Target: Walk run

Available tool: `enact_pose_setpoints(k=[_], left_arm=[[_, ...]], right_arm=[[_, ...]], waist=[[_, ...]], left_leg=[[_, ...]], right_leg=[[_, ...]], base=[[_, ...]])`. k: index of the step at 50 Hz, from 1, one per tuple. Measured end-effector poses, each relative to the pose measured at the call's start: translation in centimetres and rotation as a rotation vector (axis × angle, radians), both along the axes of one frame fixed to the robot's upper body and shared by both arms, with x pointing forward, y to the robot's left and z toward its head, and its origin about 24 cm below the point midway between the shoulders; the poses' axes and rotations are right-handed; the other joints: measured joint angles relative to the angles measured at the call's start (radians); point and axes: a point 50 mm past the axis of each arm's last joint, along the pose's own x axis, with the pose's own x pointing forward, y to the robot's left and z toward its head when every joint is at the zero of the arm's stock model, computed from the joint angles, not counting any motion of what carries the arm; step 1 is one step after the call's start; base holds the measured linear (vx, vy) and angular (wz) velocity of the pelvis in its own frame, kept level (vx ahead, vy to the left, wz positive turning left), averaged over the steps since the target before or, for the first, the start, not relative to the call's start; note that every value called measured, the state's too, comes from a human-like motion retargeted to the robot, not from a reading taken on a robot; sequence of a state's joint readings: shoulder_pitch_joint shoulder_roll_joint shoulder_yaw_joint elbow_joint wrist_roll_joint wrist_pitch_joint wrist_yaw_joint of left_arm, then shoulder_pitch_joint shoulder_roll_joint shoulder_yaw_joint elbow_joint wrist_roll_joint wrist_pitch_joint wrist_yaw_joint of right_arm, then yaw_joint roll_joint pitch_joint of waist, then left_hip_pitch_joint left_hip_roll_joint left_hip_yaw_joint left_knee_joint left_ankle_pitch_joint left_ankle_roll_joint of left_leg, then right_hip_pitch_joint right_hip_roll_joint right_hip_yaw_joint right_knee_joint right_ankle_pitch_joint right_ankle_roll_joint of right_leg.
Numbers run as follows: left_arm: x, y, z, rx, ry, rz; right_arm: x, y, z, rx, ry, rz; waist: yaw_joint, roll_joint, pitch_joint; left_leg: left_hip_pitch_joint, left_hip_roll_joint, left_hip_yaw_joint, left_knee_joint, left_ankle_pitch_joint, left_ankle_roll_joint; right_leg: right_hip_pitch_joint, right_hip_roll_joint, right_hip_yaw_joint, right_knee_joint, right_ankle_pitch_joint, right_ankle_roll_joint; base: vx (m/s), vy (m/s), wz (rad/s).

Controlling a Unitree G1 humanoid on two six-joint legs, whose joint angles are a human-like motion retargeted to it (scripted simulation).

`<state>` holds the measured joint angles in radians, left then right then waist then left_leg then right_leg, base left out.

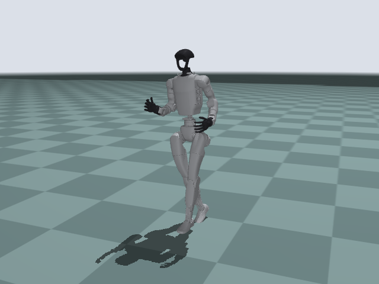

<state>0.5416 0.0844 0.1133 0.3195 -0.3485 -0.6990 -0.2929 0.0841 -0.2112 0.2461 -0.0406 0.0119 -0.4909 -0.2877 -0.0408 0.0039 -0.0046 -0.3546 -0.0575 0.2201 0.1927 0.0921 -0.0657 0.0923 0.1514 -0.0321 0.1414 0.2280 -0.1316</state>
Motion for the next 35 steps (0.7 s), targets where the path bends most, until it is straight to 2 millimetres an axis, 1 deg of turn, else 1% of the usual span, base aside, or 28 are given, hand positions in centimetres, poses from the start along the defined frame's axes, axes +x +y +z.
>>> enact_pose_setpoints(k=[1,2,3,4,5,6,7,8,9,10,12,13,15,17,18,20,22,23,24,25,26,27,28,30,32,33,34,35], left_arm=[[0.7,-0.1,0.2,-0.018,-0.02,-0.001],[1.5,-0.2,0.4,-0.036,-0.042,-0.003],[2.3,-0.5,0.7,-0.055,-0.069,-0.005],[3.0,-0.8,0.9,-0.066,-0.094,-0.01],[3.7,-1.1,1.2,-0.072,-0.117,-0.016],[4.8,-2.0,1.6,-0.073,-0.153,-0.033],[6.0,-2.6,2.1,-0.07,-0.196,-0.04],[7.6,-2.4,2.9,-0.057,-0.247,-0.026],[8.8,-2.8,3.6,-0.067,-0.293,-0.021],[9.8,-3.5,4.4,-0.088,-0.336,-0.022],[11.2,-4.8,6.5,-0.141,-0.457,0.01],[11.6,-4.8,7.5,-0.159,-0.514,0.027],[11.8,-4.5,8.9,-0.177,-0.584,0.014],[11.6,-4.3,9.6,-0.177,-0.601,-0.071],[11.5,-4.2,9.7,-0.176,-0.596,-0.117],[11.3,-4.0,9.7,-0.177,-0.578,-0.184],[11.0,-3.7,9.5,-0.173,-0.554,-0.221],[10.9,-3.4,9.3,-0.166,-0.537,-0.235],[10.7,-2.9,9.0,-0.156,-0.514,-0.247],[10.6,-2.4,8.6,-0.143,-0.488,-0.258],[10.2,-2.1,8.0,-0.13,-0.458,-0.26],[9.8,-1.8,7.4,-0.121,-0.428,-0.256],[9.3,-1.6,6.6,-0.119,-0.397,-0.239],[7.9,-1.5,4.8,-0.147,-0.32,-0.196],[6.4,-1.9,2.7,-0.206,-0.242,-0.161],[5.6,-2.4,1.6,-0.242,-0.199,-0.147],[4.6,-2.8,0.6,-0.279,-0.157,-0.127],[3.6,-3.1,-0.3,-0.318,-0.116,-0.104]], right_arm=[[0.1,0.0,0.0,-0.015,0.012,0.01],[0.1,-0.1,0.0,-0.03,0.026,0.018],[0.1,-0.2,-0.3,-0.045,0.042,0.019],[-0.1,-0.4,-0.9,-0.059,0.071,0.017],[-0.4,-0.6,-1.6,-0.072,0.108,0.013],[-0.7,-1.1,-2.9,-0.093,0.16,-0.003],[-1.0,-1.4,-4.2,-0.108,0.217,-0.011],[-1.2,-1.5,-5.6,-0.112,0.283,-0.004],[-1.7,-1.6,-7.1,-0.109,0.357,-0.008],[-2.5,-1.9,-8.6,-0.101,0.435,-0.016],[-4.4,-3.0,-10.3,-0.112,0.523,-0.018],[-5.4,-3.8,-10.9,-0.128,0.561,-0.035],[-7.6,-5.5,-11.8,-0.178,0.633,-0.081],[-9.5,-6.9,-12.4,-0.233,0.699,-0.124],[-10.5,-7.4,-12.7,-0.254,0.732,-0.141],[-12.0,-8.1,-13.1,-0.273,0.786,-0.158],[-12.8,-8.2,-13.2,-0.258,0.807,-0.167],[-13.1,-8.1,-13.2,-0.241,0.809,-0.17],[-13.1,-7.9,-13.3,-0.218,0.807,-0.171],[-13.0,-7.7,-13.3,-0.192,0.802,-0.171],[-12.7,-7.4,-13.4,-0.17,0.795,-0.171],[-12.3,-7.0,-13.5,-0.152,0.785,-0.168],[-11.5,-6.5,-13.6,-0.14,0.771,-0.161],[-9.9,-5.3,-13.6,-0.13,0.737,-0.143],[-7.9,-4.4,-13.3,-0.121,0.688,-0.139],[-6.7,-4.2,-12.9,-0.118,0.659,-0.136],[-5.6,-4.0,-12.5,-0.119,0.631,-0.125],[-4.4,-3.9,-12.0,-0.124,0.602,-0.11]], waist=[[-0.007,0.003,0.004],[-0.014,0.002,0.005],[-0.022,-0.007,0.001],[-0.031,-0.011,-0.016],[-0.039,-0.011,-0.039],[-0.055,0.0,-0.05],[-0.069,0.012,-0.051],[-0.079,0.026,-0.035],[-0.068,0.043,-0.027],[-0.047,0.062,-0.025],[-0.027,0.079,-0.027],[-0.035,0.08,-0.024],[-0.07,0.078,-0.023],[-0.111,0.076,-0.027],[-0.131,0.071,-0.025],[-0.167,0.055,-0.016],[-0.199,0.043,-0.007],[-0.207,0.042,-0.001],[-0.206,0.03,0.001],[-0.201,0.013,0.002],[-0.215,-0.006,0.0],[-0.224,-0.023,-0.004],[-0.22,-0.035,-0.011],[-0.185,-0.051,-0.029],[-0.136,-0.059,-0.026],[-0.137,-0.052,-0.016],[-0.127,-0.046,-0.009],[-0.111,-0.041,-0.005]], left_leg=[[0.007,-0.009,-0.011,-0.046,0.007,-0.013],[0.011,-0.018,-0.011,-0.074,0.029,0.022],[0.009,-0.026,0.011,-0.065,0.082,0.15],[0.009,-0.03,0.046,-0.025,0.039,0.241],[0.009,-0.032,0.087,0.031,-0.054,0.314],[-0.02,-0.06,-0.061,0.109,-0.094,0.289],[-0.043,-0.058,-0.143,0.186,-0.132,0.267],[-0.052,0.005,-0.096,0.258,-0.169,0.253],[-0.034,0.033,-0.086,0.288,-0.2,0.247],[-0.003,0.044,-0.095,0.299,-0.229,0.246],[0.062,0.027,-0.108,0.253,-0.234,0.252],[0.09,0.007,-0.129,0.222,-0.216,0.248],[0.138,-0.034,-0.185,0.16,-0.161,0.233],[0.191,-0.072,-0.241,0.102,-0.104,0.223],[0.219,-0.092,-0.265,0.082,-0.085,0.221],[0.279,-0.134,-0.328,0.053,-0.064,0.224],[0.328,-0.159,-0.393,0.05,-0.07,0.233],[0.351,-0.158,-0.419,0.054,-0.079,0.236],[0.369,-0.166,-0.429,0.069,-0.088,0.242],[0.384,-0.179,-0.432,0.089,-0.097,0.249],[0.389,-0.189,-0.445,0.134,-0.097,0.243],[0.386,-0.193,-0.445,0.185,-0.084,0.235],[0.367,-0.185,-0.419,0.251,-0.045,0.221],[0.3,-0.202,-0.367,0.417,0.126,0.173],[0.188,-0.154,-0.276,0.63,0.183,0.05],[0.144,-0.101,-0.239,0.716,0.179,0.018],[0.112,-0.058,-0.189,0.765,0.146,0.028],[0.085,-0.021,-0.133,0.797,0.097,0.061]], right_leg=[[0.031,0.002,-0.037,0.009,0.033,0.021],[0.056,-0.001,-0.07,0.027,0.069,0.053],[0.07,-0.012,-0.092,0.062,0.112,0.104],[0.065,-0.017,-0.108,0.121,0.158,0.17],[0.05,-0.019,-0.122,0.192,0.206,0.244],[0.01,-0.008,-0.131,0.293,0.254,0.282],[-0.038,0.012,-0.113,0.405,0.284,0.313],[-0.103,0.053,-0.044,0.539,0.277,0.328],[-0.154,0.084,-0.002,0.63,0.225,0.324],[-0.198,0.11,0.027,0.7,0.149,0.311],[-0.273,0.047,-0.017,0.718,0.039,0.223],[-0.308,0.016,-0.016,0.697,-0.016,0.198],[-0.368,-0.055,-0.003,0.6,-0.102,0.189],[-0.398,-0.152,-0.041,0.429,-0.144,0.195],[-0.407,-0.183,-0.047,0.332,-0.161,0.188],[-0.419,-0.196,0.029,0.151,-0.196,0.161],[-0.407,-0.183,0.197,0.02,-0.245,0.174],[-0.398,-0.194,0.26,-0.023,-0.253,0.182],[-0.382,-0.196,0.323,-0.047,-0.249,0.214],[-0.362,-0.194,0.386,-0.061,-0.239,0.257],[-0.353,-0.213,0.346,-0.041,-0.207,0.294],[-0.344,-0.237,0.284,-0.021,-0.188,0.315],[-0.338,-0.268,0.18,-0.004,-0.193,0.302],[-0.329,-0.274,0.11,0.036,-0.251,0.239],[-0.311,-0.267,0.131,0.065,-0.303,0.245],[-0.29,-0.248,0.127,0.064,-0.316,0.238],[-0.267,-0.244,0.094,0.056,-0.323,0.229],[-0.245,-0.247,0.047,0.044,-0.326,0.219]], base=[[1.0,-0.2,0.3],[0.81,-0.22,0.73],[0.98,-0.23,0.72],[1.18,-0.24,0.71],[1.37,-0.13,0.93],[1.34,-0.06,0.96],[1.04,-0.03,0.64],[0.81,-0.1,0.15],[0.74,-0.13,-0.13],[0.8,-0.06,0.04],[0.82,-0.01,0.52],[0.88,-0.02,1.26],[0.81,-0.04,1.82],[0.83,-0.05,2.09],[0.84,-0.1,2.13],[0.68,-0.13,2.12],[0.64,-0.22,1.99],[0.66,-0.28,1.62],[0.65,-0.3,1.32],[0.64,-0.33,1.53],[0.65,-0.36,1.76],[0.71,-0.42,1.87],[0.69,-0.43,1.45],[0.56,-0.36,0.94],[0.43,-0.23,1.07],[0.44,-0.14,1.49],[0.51,-0.09,1.4],[0.46,-0.06,1.02]])
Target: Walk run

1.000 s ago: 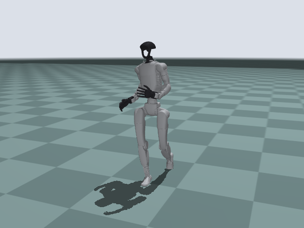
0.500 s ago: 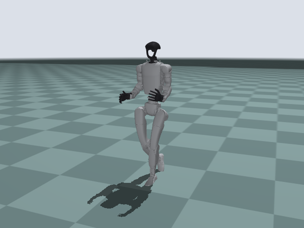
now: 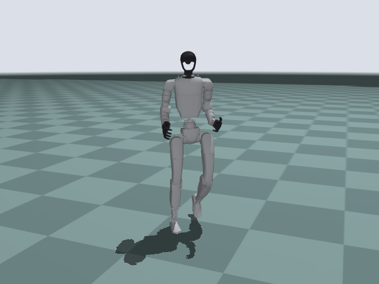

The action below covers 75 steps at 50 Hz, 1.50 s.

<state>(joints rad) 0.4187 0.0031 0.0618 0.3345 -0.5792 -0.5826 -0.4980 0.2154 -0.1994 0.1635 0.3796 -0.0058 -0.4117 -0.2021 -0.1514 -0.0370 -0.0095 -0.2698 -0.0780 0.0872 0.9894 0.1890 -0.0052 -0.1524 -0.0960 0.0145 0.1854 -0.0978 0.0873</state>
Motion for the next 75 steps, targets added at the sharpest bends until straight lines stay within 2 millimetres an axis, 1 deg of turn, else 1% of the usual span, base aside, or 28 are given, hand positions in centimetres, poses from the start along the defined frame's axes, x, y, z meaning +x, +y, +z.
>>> enact_pose_setpoints(k=[7,12,14,15,18,21,24,25,27,30,32,35,36,38,40,43,45,47,48,50,54,60,63,65,67,68,71,75], left_arm=[[-3.9,0.7,-2.3,-0.072,0.146,0.084],[-0.6,-0.2,-1.2,-0.058,0.06,0.05],[1.1,-1.2,-0.5,-0.075,0.007,0.058],[1.9,-1.6,0.0,-0.084,-0.019,0.07],[3.8,-2.3,1.3,-0.067,-0.087,0.083],[6.2,-2.8,2.8,-0.044,-0.16,0.051],[8.4,-3.6,4.3,-0.067,-0.236,-0.016],[8.9,-4.1,4.8,-0.083,-0.26,-0.035],[9.8,-4.7,5.9,-0.086,-0.315,-0.071],[10.5,-5.1,7.6,-0.032,-0.395,-0.114],[10.8,-4.7,8.5,0.039,-0.438,-0.122],[11.5,-4.6,9.4,0.143,-0.491,-0.144],[11.8,-4.5,9.6,0.163,-0.496,-0.155],[12.4,-4.1,10.0,0.199,-0.51,-0.201],[12.5,-3.9,10.2,0.236,-0.513,-0.274],[11.3,-2.1,9.2,0.314,-0.447,-0.311],[9.8,-1.2,7.6,0.327,-0.368,-0.257],[8.3,-1.0,6.0,0.269,-0.296,-0.155],[7.7,-2.0,5.1,0.206,-0.273,-0.144],[6.5,-4.2,3.3,0.031,-0.194,-0.076],[4.1,-4.5,1.5,-0.101,-0.132,0.0],[1.7,-1.7,0.7,0.038,-0.051,0.047],[1.9,-1.4,0.7,0.037,-0.045,0.025],[2.2,-1.5,0.9,0.035,-0.057,0.024],[2.8,-1.7,1.4,0.042,-0.083,0.03],[3.0,-1.9,1.4,0.056,-0.088,0.032],[5.3,-2.8,2.4,0.021,-0.153,0.081],[9.1,-4.9,5.4,-0.083,-0.315,0.011]], right_arm=[[4.7,1.0,5.3,-0.075,-0.252,0.078],[4.1,1.1,7.3,-0.049,-0.377,0.006],[3.6,1.2,6.7,-0.043,-0.353,0.002],[3.2,1.3,6.2,-0.041,-0.329,0.011],[1.8,1.8,3.9,-0.036,-0.207,0.056],[0.5,2.4,2.1,-0.036,-0.107,0.086],[-0.6,1.9,0.8,-0.055,-0.032,0.067],[-1.0,1.4,0.6,-0.065,-0.011,0.057],[-1.9,0.2,0.3,-0.066,0.016,0.02],[-3.4,-1.4,0.0,-0.039,0.043,-0.054],[-4.3,-2.1,-0.2,-0.016,0.054,-0.099],[-4.9,-3.5,-0.2,-0.003,0.059,-0.158],[-4.9,-3.7,0.0,-0.003,0.053,-0.162],[-4.8,-4.0,0.6,-0.004,0.025,-0.154],[-4.4,-4.6,1.6,-0.027,-0.013,-0.136],[-4.1,-5.4,2.8,-0.097,-0.04,-0.091],[-4.2,-5.5,3.0,-0.146,-0.035,-0.083],[-3.7,-4.3,3.1,-0.15,-0.075,-0.093],[-3.3,-4.1,3.3,-0.129,-0.115,-0.153],[-2.0,-3.8,3.8,-0.042,-0.191,-0.207],[0.8,-0.9,5.5,0.082,-0.33,-0.13],[3.5,-0.4,8.8,-0.017,-0.463,-0.042],[3.4,-1.4,8.9,-0.071,-0.439,-0.061],[2.8,-1.8,8.1,-0.086,-0.398,-0.093],[2.1,-1.9,6.7,-0.079,-0.336,-0.119],[1.3,-1.8,5.7,-0.064,-0.293,-0.13],[-0.3,-0.6,2.6,0.011,-0.162,-0.132],[-2.5,0.9,0.2,0.204,-0.061,-0.179]], waist=[[0.142,-0.011,0.014],[0.137,0.037,0.001],[0.104,0.036,-0.003],[0.103,0.026,-0.005],[0.147,0.003,-0.013],[0.153,0.073,-0.024],[0.138,0.148,-0.024],[0.134,0.162,-0.025],[0.119,0.167,-0.022],[0.042,0.245,-0.067],[-0.061,0.28,-0.1],[-0.127,0.274,-0.098],[-0.108,0.256,-0.08],[-0.084,0.232,-0.038],[-0.099,0.219,0.005],[-0.146,0.182,0.038],[-0.184,0.131,0.033],[-0.104,0.115,0.029],[-0.161,0.169,0.064],[-0.121,0.148,0.056],[-0.061,0.087,0.033],[0.137,0.049,0.034],[0.165,0.076,0.027],[0.175,0.077,0.016],[0.173,0.031,-0.016],[0.151,0.049,-0.033],[0.034,0.078,-0.024],[0.058,0.159,-0.027]], left_leg=[[-0.141,0.033,0.212,-0.273,-0.179,0.04],[-0.07,0.04,0.543,-0.682,-0.262,0.086],[-0.021,-0.025,0.604,-0.772,-0.28,0.2],[-0.005,-0.047,0.607,-0.798,-0.291,0.261],[0.083,-0.037,0.529,-0.795,-0.415,0.267],[0.057,0.088,0.428,-0.684,-0.454,0.267],[0.053,0.121,0.279,-0.62,-0.49,0.267],[0.068,0.111,0.234,-0.631,-0.488,0.267],[0.1,0.066,0.136,-0.676,-0.445,0.267],[0.076,0.053,-0.059,-0.702,-0.385,0.267],[0.063,0.03,-0.15,-0.71,-0.336,0.267],[0.116,-0.054,-0.224,-0.744,-0.231,0.267],[0.139,-0.074,-0.228,-0.758,-0.191,0.265],[0.176,-0.096,-0.256,-0.767,-0.131,0.248],[0.217,-0.125,-0.316,-0.759,-0.086,0.232],[0.303,-0.169,-0.347,-0.738,-0.007,0.195],[0.381,-0.207,-0.335,-0.7,0.091,0.142],[0.35,-0.196,-0.139,-0.583,0.232,0.003],[0.286,-0.127,-0.186,-0.389,0.24,-0.101],[0.192,-0.118,-0.131,-0.157,0.259,-0.24],[0.007,-0.103,0.014,-0.014,0.014,-0.04],[-0.227,-0.024,0.193,-0.248,-0.23,0.048],[-0.222,-0.018,0.199,-0.526,-0.277,0.084],[-0.194,-0.033,0.193,-0.666,-0.216,0.126],[-0.167,-0.059,0.229,-0.643,-0.34,0.267],[-0.109,0.025,0.285,-0.621,-0.389,0.267],[-0.111,-0.071,-0.005,-0.474,-0.474,0.267],[0.019,0.027,-0.003,-0.538,-0.489,0.267]], right_leg=[[0.126,0.011,-0.207,-0.085,0.043,-0.036],[0.221,0.116,-0.361,-0.101,0.059,0.0],[0.264,0.123,-0.457,-0.082,0.097,0.042],[0.28,0.114,-0.474,-0.059,0.132,0.07],[0.304,0.112,-0.446,0.092,0.384,0.098],[0.152,0.205,-0.263,0.395,0.551,0.038],[0.039,0.272,-0.162,0.545,0.45,-0.028],[0.01,0.271,-0.153,0.559,0.411,-0.08],[-0.064,0.285,-0.068,0.618,0.6,-0.262],[-0.174,0.287,-0.105,0.696,0.284,-0.221],[-0.277,0.226,-0.194,0.741,0.116,-0.311],[-0.382,-0.013,-0.323,0.834,-0.045,-0.349],[-0.424,0.006,-0.288,0.809,-0.032,-0.349],[-0.497,0.089,-0.205,0.708,0.006,-0.296],[-0.532,0.174,-0.077,0.534,0.042,-0.151],[-0.461,0.169,0.11,0.2,0.028,0.018],[-0.345,0.103,0.165,0.01,0.225,0.023],[-0.344,0.099,-0.025,0.13,0.073,-0.092],[-0.334,0.124,0.064,0.202,0.009,-0.045],[-0.265,0.079,0.024,0.21,-0.037,-0.061],[-0.132,0.025,-0.052,0.134,-0.044,-0.079],[0.055,0.039,-0.099,-0.043,0.192,-0.037],[0.159,0.101,-0.22,-0.094,0.311,-0.077],[0.229,0.121,-0.289,-0.091,0.382,-0.095],[0.253,0.107,-0.301,-0.031,0.5,-0.119],[0.259,0.122,-0.323,0.04,0.566,-0.119],[0.12,0.102,-0.332,0.493,0.621,-0.233],[-0.079,0.228,-0.183,0.643,0.489,-0.233]], base=[[0.47,-0.08,0.73],[0.53,-0.07,2.2],[0.66,-0.07,2.43],[0.7,-0.25,1.18],[0.93,-0.48,0.53],[0.61,0.05,1.25],[0.52,0.07,2.16],[0.65,0.04,2.48],[0.64,0.06,2.79],[0.66,0.2,3.21],[0.75,0.24,3.83],[0.94,0.3,3.05],[0.61,0.06,1.62],[0.78,-0.12,1.2],[0.83,-0.04,1.78],[1.08,0.01,1.89],[1.3,-0.01,1.1],[1.23,0.04,0.64],[1.12,0.19,3.01],[0.86,0.1,2.33],[0.88,-0.06,1.14],[0.91,-0.04,0.23],[1.16,-0.03,1.09],[1.1,-0.26,0.87],[1.6,-0.42,0.88],[1.72,-0.07,1.61],[1.18,-0.11,1.85],[1.12,-0.11,0.36]])
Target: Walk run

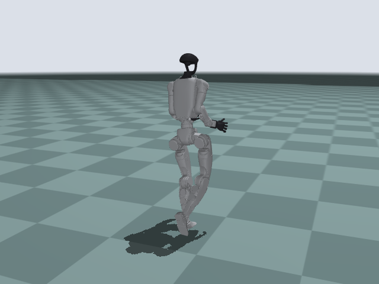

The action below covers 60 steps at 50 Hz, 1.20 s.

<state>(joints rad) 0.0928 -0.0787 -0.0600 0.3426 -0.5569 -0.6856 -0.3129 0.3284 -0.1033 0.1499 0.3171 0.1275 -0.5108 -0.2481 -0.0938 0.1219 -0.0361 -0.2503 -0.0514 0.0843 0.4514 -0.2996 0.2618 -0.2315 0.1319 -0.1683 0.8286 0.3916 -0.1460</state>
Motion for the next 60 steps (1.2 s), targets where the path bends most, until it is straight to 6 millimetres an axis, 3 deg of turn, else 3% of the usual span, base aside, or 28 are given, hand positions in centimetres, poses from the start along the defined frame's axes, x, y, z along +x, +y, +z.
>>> enact_pose_setpoints(k=[3,7,10,12,13,15,17,19,22,26,30,32,33,34,35,38,40,42,45,48,51,53,55,56,57,58,59,60], left_arm=[[1.9,-0.1,3.0,0.074,-0.136,-0.027],[2.2,0.3,5.4,0.204,-0.246,-0.032],[1.6,1.2,5.7,0.262,-0.251,-0.005],[1.0,1.8,5.1,0.287,-0.215,0.001],[0.6,2.1,4.6,0.298,-0.187,-0.003],[-1.1,3.4,2.7,0.347,-0.097,-0.002],[-2.6,3.6,0.4,0.377,0.01,-0.039],[-4.1,2.9,-2.1,0.34,0.134,-0.066],[-7.4,2.7,-4.8,0.24,0.293,-0.089],[-10.9,4.2,-6.0,0.156,0.383,0.013],[-11.7,4.8,-6.0,0.136,0.393,0.061],[-10.8,4.6,-5.6,0.125,0.36,0.08],[-10.2,4.3,-5.3,0.117,0.337,0.094],[-9.6,4.0,-5.0,0.108,0.317,0.104],[-9.0,3.7,-4.7,0.098,0.298,0.114],[-5.2,2.7,-3.5,0.038,0.205,0.094],[-2.4,2.1,-2.1,-0.001,0.117,0.027],[0.2,1.6,0.0,-0.019,0.007,-0.046],[2.4,1.3,3.6,0.041,-0.159,-0.089],[2.9,1.7,6.4,0.154,-0.277,-0.093],[2.5,2.3,7.3,0.258,-0.311,-0.094],[1.9,2.8,6.6,0.308,-0.276,-0.099],[0.9,3.4,5.1,0.33,-0.205,-0.099],[-0.1,3.7,3.9,0.337,-0.15,-0.093],[-1.2,4.1,2.5,0.345,-0.089,-0.089],[-2.4,4.3,1.0,0.354,-0.016,-0.09],[-3.4,4.1,-0.6,0.34,0.051,-0.098],[-4.3,3.6,-2.0,0.314,0.114,-0.108]], right_arm=[[-2.4,-1.4,-0.3,0.071,0.005,-0.067],[-4.5,-3.0,-0.4,0.035,0.05,-0.088],[-4.7,-3.7,-0.3,-0.014,0.065,-0.062],[-4.1,-3.6,0.0,-0.041,0.049,-0.06],[-3.6,-3.4,0.2,-0.054,0.033,-0.063],[-2.7,-2.1,0.6,-0.076,-0.002,-0.043],[-0.2,-1.9,1.6,-0.083,-0.077,-0.07],[2.7,-1.4,3.0,-0.069,-0.164,-0.017],[6.3,0.5,5.6,-0.05,-0.288,0.129],[7.9,1.0,9.0,-0.205,-0.403,0.249],[6.9,0.2,8.9,-0.371,-0.358,0.254],[5.8,-0.3,7.7,-0.407,-0.297,0.216],[5.1,-0.3,6.8,-0.411,-0.26,0.203],[4.3,-0.2,5.7,-0.405,-0.213,0.197],[3.3,-0.1,4.5,-0.394,-0.162,0.194],[0.9,0.2,0.5,-0.318,0.015,0.178],[-0.7,1.0,-1.2,-0.222,0.097,0.175],[-2.5,0.4,-1.7,-0.151,0.134,0.152],[-4.7,-1.8,-1.5,-0.133,0.15,0.082],[-6.2,-3.8,-0.9,-0.176,0.162,0.033],[-6.7,-4.9,-0.1,-0.21,0.146,-0.002],[-6.0,-4.9,0.3,-0.218,0.11,-0.024],[-4.7,-4.4,0.8,-0.221,0.057,-0.042],[-4.0,-3.7,1.0,-0.215,0.033,-0.039],[-3.2,-2.9,1.1,-0.205,0.006,-0.041],[-2.3,-2.2,1.3,-0.187,-0.025,-0.052],[-0.9,-2.0,1.7,-0.174,-0.075,-0.073],[0.6,-2.1,2.4,-0.162,-0.134,-0.099]], waist=[[-0.053,-0.014,0.002],[-0.199,-0.005,0.002],[-0.274,-0.027,-0.001],[-0.265,-0.047,-0.005],[-0.265,-0.052,-0.011],[-0.244,-0.067,-0.008],[-0.199,-0.024,0.033],[-0.178,-0.091,0.012],[-0.136,-0.129,0.011],[-0.022,-0.169,0.021],[0.051,-0.162,0.037],[0.048,-0.153,0.036],[0.037,-0.155,0.033],[0.02,-0.177,0.024],[0.0,-0.21,0.013],[-0.116,-0.229,0.01],[-0.059,-0.129,-0.001],[-0.061,-0.066,0.002],[-0.094,-0.038,-0.001],[-0.216,-0.02,-0.013],[-0.297,-0.024,-0.014],[-0.285,-0.033,-0.019],[-0.28,-0.057,-0.022],[-0.262,-0.046,-0.018],[-0.242,-0.029,-0.011],[-0.216,0.0,0.0],[-0.202,-0.009,-0.003],[-0.193,-0.038,-0.013]], left_leg=[[0.117,-0.059,-0.046,-0.133,0.123,-0.017],[0.252,-0.086,-0.14,-0.244,0.373,-0.079],[0.36,-0.108,-0.18,-0.276,0.568,-0.132],[0.422,-0.098,-0.126,-0.257,0.692,-0.192],[0.438,-0.089,-0.107,-0.217,0.756,-0.228],[0.392,-0.054,-0.025,0.055,0.823,-0.298],[0.262,0.056,-0.018,0.394,0.823,-0.325],[0.169,-0.057,-0.056,0.448,0.778,-0.315],[0.022,-0.111,-0.049,0.475,0.577,-0.258],[-0.134,-0.041,0.101,0.242,0.38,-0.202],[-0.163,-0.066,0.122,-0.181,0.296,-0.177],[-0.141,-0.09,0.09,-0.302,0.347,-0.177],[-0.13,-0.096,0.099,-0.316,0.46,-0.1],[-0.109,-0.121,0.106,-0.275,0.396,-0.045],[-0.083,-0.155,0.112,-0.208,0.243,0.0],[-0.099,-0.219,0.006,0.027,0.108,-0.001],[-0.047,-0.071,0.006,-0.001,0.079,-0.023],[0.021,-0.023,-0.022,-0.039,0.063,-0.031],[0.114,-0.025,-0.044,-0.127,0.148,-0.076],[0.223,-0.037,-0.074,-0.231,0.345,-0.141],[0.341,-0.055,-0.08,-0.286,0.581,-0.203],[0.416,-0.056,-0.041,-0.289,0.716,-0.254],[0.45,-0.071,-0.046,-0.179,0.823,-0.325],[0.411,-0.024,-0.002,0.008,0.823,-0.356],[0.366,0.029,0.032,0.193,0.823,-0.374],[0.312,0.096,0.045,0.375,0.823,-0.366],[0.259,0.078,0.011,0.456,0.823,-0.361],[0.206,0.017,-0.048,0.487,0.823,-0.358]], right_leg=[[-0.17,-0.064,-0.007,0.01,-0.176,0.011],[-0.293,-0.101,-0.01,-0.288,-0.282,0.138],[-0.308,-0.097,0.109,-0.568,-0.374,0.222],[-0.282,-0.125,0.106,-0.646,-0.32,0.184],[-0.274,-0.116,0.068,-0.632,-0.3,0.098],[-0.221,-0.114,0.032,-0.515,-0.397,0.074],[-0.18,0.057,0.205,-0.432,-0.51,0.064],[-0.103,-0.068,0.141,-0.473,-0.504,0.084],[0.005,-0.057,0.199,-0.533,-0.49,0.08],[0.153,-0.062,0.159,-0.676,-0.283,0.068],[0.288,-0.017,0.123,-0.723,-0.035,0.07],[0.35,-0.005,0.067,-0.707,0.066,0.093],[0.368,-0.003,0.066,-0.668,0.111,0.122],[0.351,-0.025,0.067,-0.546,0.128,0.162],[0.318,-0.06,0.069,-0.382,0.132,0.207],[0.177,-0.079,0.069,0.074,0.132,0.264],[0.112,-0.005,0.064,0.036,0.132,0.205],[0.009,0.006,0.0,0.016,0.021,0.108],[-0.14,-0.053,-0.041,-0.059,-0.169,0.085],[-0.235,-0.109,-0.092,-0.313,-0.268,0.12],[-0.255,-0.086,0.028,-0.594,-0.376,0.186],[-0.241,-0.08,0.075,-0.696,-0.39,0.194],[-0.214,-0.076,0.058,-0.68,-0.293,0.132],[-0.187,-0.051,0.02,-0.622,-0.336,0.067],[-0.163,0.01,0.053,-0.56,-0.391,0.022],[-0.145,0.147,0.229,-0.491,-0.468,0.013],[-0.123,0.122,0.222,-0.469,-0.493,0.015],[-0.1,0.017,0.124,-0.469,-0.492,0.021]], base=[[1.25,-0.21,1.45],[1.12,-0.32,2.08],[1.29,-0.51,1.24],[1.23,-0.54,0.15],[1.36,-0.65,-0.15],[1.7,-0.87,-0.54],[1.14,-0.45,-0.18],[1.17,-0.33,-0.32],[1.19,-0.27,-0.87],[1.2,-0.26,-1.04],[1.39,-0.19,-0.29],[1.33,-0.21,0.38],[1.34,-0.26,0.68],[1.64,-0.32,0.82],[1.77,-0.31,1.56],[1.44,-0.35,1.22],[1.27,-0.34,-1.09],[1.11,-0.26,-0.27],[1.26,-0.29,0.66],[1.28,-0.36,1.68],[1.39,-0.48,1.02],[1.29,-0.46,-0.47],[1.4,-0.52,-0.68],[1.45,-0.54,-0.97],[1.61,-0.6,-1.26],[1.62,-0.55,-0.75],[1.47,-0.43,-0.08],[1.23,-0.26,0.21]])
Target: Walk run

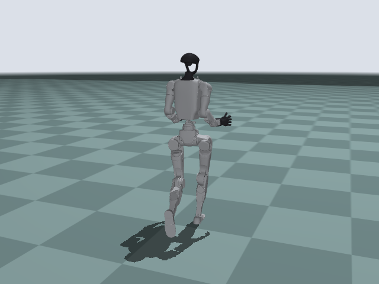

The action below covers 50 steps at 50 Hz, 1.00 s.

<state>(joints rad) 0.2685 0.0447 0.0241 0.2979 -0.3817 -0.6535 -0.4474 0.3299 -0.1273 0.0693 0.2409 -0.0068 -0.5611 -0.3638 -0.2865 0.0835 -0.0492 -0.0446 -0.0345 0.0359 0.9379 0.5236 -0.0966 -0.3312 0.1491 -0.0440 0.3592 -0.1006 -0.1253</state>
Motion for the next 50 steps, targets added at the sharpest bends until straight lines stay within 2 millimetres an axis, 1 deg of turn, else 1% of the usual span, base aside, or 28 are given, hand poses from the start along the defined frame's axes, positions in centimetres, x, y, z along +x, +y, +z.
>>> enact_pose_setpoints(k=[2,4,6,10,13,15,16,17,19,20,21,23,25,27,30,32,33,34,35,36,37,38,40,41,43,45,47,50], left_arm=[[-2.1,-1.1,-2.2,-0.117,0.104,0.042],[-4.3,-1.0,-3.5,-0.226,0.164,0.125],[-6.3,-0.2,-4.1,-0.275,0.196,0.214],[-8.5,1.6,-4.2,-0.21,0.229,0.279],[-7.3,1.7,-3.6,-0.166,0.2,0.24],[-5.8,1.5,-2.7,-0.145,0.147,0.205],[-5.0,1.3,-2.2,-0.131,0.118,0.192],[-4.3,1.1,-1.7,-0.118,0.092,0.178],[-2.3,0.5,-0.9,-0.103,0.034,0.177],[-0.7,0.8,-0.2,-0.108,-0.018,0.208],[0.7,0.8,0.3,-0.128,-0.047,0.191],[3.0,-0.4,1.3,-0.178,-0.101,0.118],[4.8,-1.3,2.9,-0.206,-0.168,0.063],[5.7,-1.5,4.6,-0.196,-0.245,0.047],[5.9,-1.2,6.2,-0.151,-0.314,0.035],[5.5,-0.8,6.4,-0.111,-0.317,0.023],[5.2,-0.6,6.3,-0.093,-0.307,0.019],[4.9,-0.3,6.0,-0.079,-0.287,0.016],[4.5,0.0,5.6,-0.067,-0.262,0.015],[4.0,0.1,4.9,-0.064,-0.227,0.006],[3.3,0.4,4.2,-0.058,-0.187,0.001],[2.3,1.0,3.1,-0.047,-0.134,0.002],[-0.5,2.3,0.5,-0.002,0.001,-0.004],[-1.5,2.1,-0.7,0.002,0.058,-0.015],[-3.9,1.6,-3.0,-0.026,0.178,-0.004],[-6.6,1.3,-4.7,-0.104,0.275,0.053],[-8.6,1.5,-5.3,-0.174,0.314,0.124],[-10.5,2.6,-5.2,-0.177,0.327,0.21]], right_arm=[[2.3,1.3,1.3,0.001,-0.083,0.075],[4.0,2.2,2.9,-0.045,-0.149,0.151],[5.0,2.6,4.5,-0.109,-0.21,0.193],[5.1,2.6,6.0,-0.213,-0.246,0.216],[3.6,1.5,5.0,-0.258,-0.162,0.186],[2.2,1.0,3.5,-0.256,-0.08,0.168],[1.5,0.9,2.5,-0.245,-0.026,0.164],[0.5,0.7,1.2,-0.231,0.038,0.158],[-1.6,0.8,-1.9,-0.176,0.191,0.16],[-2.4,1.3,-3.2,-0.138,0.249,0.188],[-3.6,1.6,-4.1,-0.078,0.296,0.19],[-5.8,1.1,-4.9,0.03,0.348,0.158],[-7.5,-0.1,-4.9,0.102,0.353,0.096],[-8.6,-1.5,-4.7,0.105,0.357,0.027],[-9.3,-3.2,-4.0,0.053,0.357,-0.018],[-8.8,-3.7,-3.5,0.022,0.335,-0.018],[-8.3,-3.8,-3.3,0.009,0.315,-0.013],[-7.6,-3.8,-2.9,-0.005,0.288,-0.004],[-6.7,-3.6,-2.5,-0.019,0.258,0.007],[-5.8,-3.4,-2.1,-0.04,0.224,0.013],[-5.0,-3.0,-1.7,-0.061,0.193,0.021],[-4.3,-2.2,-1.4,-0.081,0.169,0.033],[-2.9,-0.6,-1.3,-0.098,0.124,0.027],[-1.3,-0.9,-0.6,-0.102,0.067,-0.003],[1.4,-0.2,0.8,-0.079,-0.038,0.009],[3.6,1.4,2.5,-0.033,-0.143,0.077],[4.8,1.9,4.8,-0.01,-0.259,0.11],[5.4,2.2,7.4,-0.049,-0.37,0.172]], waist=[[0.016,-0.067,-0.026],[0.066,-0.091,-0.031],[0.104,-0.115,-0.027],[0.226,-0.135,-0.018],[0.289,-0.124,0.007],[0.301,-0.135,0.033],[0.277,-0.169,0.034],[0.25,-0.198,0.031],[0.181,-0.212,0.014],[0.139,-0.193,0.007],[0.157,-0.131,-0.003],[0.166,-0.062,-0.009],[0.146,-0.049,-0.001],[0.08,-0.027,0.0],[-0.018,-0.016,-0.017],[-0.073,-0.017,-0.022],[-0.088,-0.014,-0.022],[-0.091,-0.016,-0.021],[-0.088,-0.02,-0.019],[-0.104,-0.029,-0.011],[-0.105,-0.031,-0.004],[-0.075,-0.019,0.001],[-0.015,0.026,0.022],[0.022,-0.006,0.014],[0.052,-0.066,-0.007],[0.093,-0.088,-0.01],[0.119,-0.097,0.002],[0.212,-0.126,0.012]], left_leg=[[-0.085,-0.061,0.036,0.01,-0.109,0.073],[-0.176,-0.044,0.098,-0.011,-0.271,0.135],[-0.265,-0.02,0.154,-0.095,-0.393,0.169],[-0.348,-0.022,0.21,-0.511,-0.485,0.17],[-0.322,-0.06,0.13,-0.784,-0.507,0.111],[-0.288,-0.074,0.134,-0.82,-0.335,0.188],[-0.274,-0.148,0.127,-0.769,-0.433,0.265],[-0.264,-0.2,0.115,-0.704,-0.519,0.311],[-0.271,-0.196,0.068,-0.549,-0.622,0.278],[-0.284,-0.172,0.048,-0.507,-0.655,0.267],[-0.264,-0.096,0.035,-0.519,-0.671,0.255],[-0.203,-0.019,0.025,-0.535,-0.705,0.242],[-0.134,-0.025,0.0,-0.583,-0.689,0.231],[-0.068,-0.035,-0.037,-0.649,-0.606,0.212],[0.042,-0.057,-0.038,-0.745,-0.418,0.171],[0.116,-0.071,-0.035,-0.776,-0.278,0.144],[0.151,-0.068,-0.019,-0.781,-0.212,0.128],[0.182,-0.068,0.0,-0.773,-0.15,0.106],[0.211,-0.07,0.021,-0.76,-0.09,0.08],[0.224,-0.068,0.026,-0.692,-0.036,0.048],[0.217,-0.053,0.042,-0.584,0.0,0.015],[0.17,-0.014,0.081,-0.397,0.0,-0.022],[0.06,0.108,0.136,-0.03,0.0,-0.001],[0.0,0.043,0.083,-0.005,0.0,-0.016],[-0.089,-0.041,0.049,0.019,-0.073,0.008],[-0.17,-0.071,0.066,-0.004,-0.202,0.06],[-0.258,-0.042,0.108,-0.078,-0.332,0.106],[-0.348,-0.008,0.19,-0.332,-0.432,0.108]], right_leg=[[0.082,-0.045,0.048,-0.037,-0.019,-0.014],[0.159,-0.038,0.082,-0.083,0.008,-0.031],[0.226,-0.045,0.071,-0.146,0.118,-0.027],[0.362,-0.026,0.038,-0.229,0.404,-0.019],[0.473,-0.019,-0.048,-0.228,0.581,-0.003],[0.487,-0.039,-0.06,-0.052,0.624,0.039],[0.448,-0.067,-0.048,0.118,0.624,0.087],[0.409,-0.093,-0.054,0.286,0.624,0.121],[0.322,-0.122,-0.11,0.538,0.624,0.135],[0.269,-0.122,-0.11,0.588,0.624,0.14],[0.228,-0.063,-0.101,0.537,0.621,0.119],[0.141,-0.014,-0.111,0.501,0.521,0.082],[0.047,-0.03,-0.114,0.479,0.373,0.08],[-0.035,-0.068,-0.148,0.369,0.267,0.101],[-0.12,-0.12,-0.182,0.108,0.182,0.104],[-0.144,-0.103,-0.106,-0.076,0.115,0.128],[-0.139,-0.094,-0.055,-0.152,0.086,0.16],[-0.135,-0.099,-0.037,-0.197,0.104,0.155],[-0.131,-0.112,-0.035,-0.227,0.145,0.131],[-0.118,-0.124,-0.054,-0.21,0.228,0.071],[-0.101,-0.121,-0.079,-0.18,0.252,0.015],[-0.081,-0.086,-0.116,-0.121,0.159,-0.033],[-0.048,0.085,0.07,0.015,0.006,-0.036],[-0.026,0.016,0.052,0.006,0.002,-0.024],[0.034,-0.064,0.063,-0.024,-0.017,-0.016],[0.107,-0.061,0.109,-0.065,-0.018,-0.029],[0.181,-0.063,0.093,-0.139,0.044,-0.036],[0.277,-0.08,0.001,-0.223,0.216,-0.024]], base=[[1.25,-0.22,-0.42],[1.33,-0.17,-0.76],[1.14,-0.19,-0.45],[1.38,-0.23,-0.73],[1.35,-0.19,-0.17],[1.5,-0.26,0.32],[1.44,-0.29,0.95],[1.53,-0.27,1.58],[1.63,-0.29,1.05],[1.29,-0.35,-0.37],[1.16,-0.34,-0.81],[1.16,-0.33,-0.3],[1.14,-0.37,0.54],[1.12,-0.35,1.12],[1.38,-0.43,0.89],[1.25,-0.38,0.53],[1.26,-0.4,0.04],[1.32,-0.42,-0.37],[1.24,-0.36,-0.18],[1.2,-0.35,-0.12],[1.28,-0.43,-0.56],[1.52,-0.6,-1.35],[1.58,-0.61,-1.48],[1.1,-0.28,-0.73],[0.96,-0.1,-0.36],[1.3,-0.11,-0.79],[1.09,-0.05,-0.54],[1.24,-0.18,-0.8]])
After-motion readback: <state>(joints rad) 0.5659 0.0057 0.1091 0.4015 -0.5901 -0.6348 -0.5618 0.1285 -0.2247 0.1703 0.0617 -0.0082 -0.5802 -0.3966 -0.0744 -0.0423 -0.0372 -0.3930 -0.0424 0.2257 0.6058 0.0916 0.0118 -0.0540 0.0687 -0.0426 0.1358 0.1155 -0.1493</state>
